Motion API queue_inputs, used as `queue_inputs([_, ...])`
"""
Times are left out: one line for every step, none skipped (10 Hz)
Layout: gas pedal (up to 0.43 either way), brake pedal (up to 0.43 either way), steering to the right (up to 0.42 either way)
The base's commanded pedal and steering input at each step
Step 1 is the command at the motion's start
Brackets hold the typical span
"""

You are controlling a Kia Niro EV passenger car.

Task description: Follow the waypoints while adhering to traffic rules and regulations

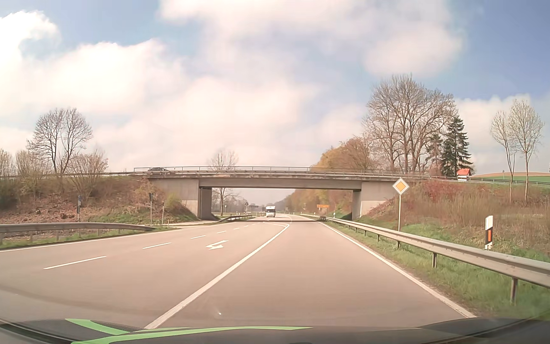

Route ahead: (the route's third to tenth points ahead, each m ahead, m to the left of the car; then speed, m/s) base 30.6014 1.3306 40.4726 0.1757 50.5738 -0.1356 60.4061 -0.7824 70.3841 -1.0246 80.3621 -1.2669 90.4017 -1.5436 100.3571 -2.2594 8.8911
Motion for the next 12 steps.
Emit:
queue_inputs([0.622, 0.0, 0.075])
queue_inputs([0.622, 0.0, 0.061])
queue_inputs([0.622, 0.0, 0.049])
queue_inputs([0.63, 0.0, 0.036])
queue_inputs([0.63, 0.0, 0.026])
queue_inputs([0.63, 0.0, 0.019])
queue_inputs([0.63, 0.0, 0.017])
queue_inputs([0.63, 0.0, 0.017])
queue_inputs([0.63, 0.0, 0.014])
queue_inputs([0.63, 0.0, 0.012])
queue_inputs([0.63, 0.0, 0.008])
queue_inputs([0.63, 0.0, 0.004])
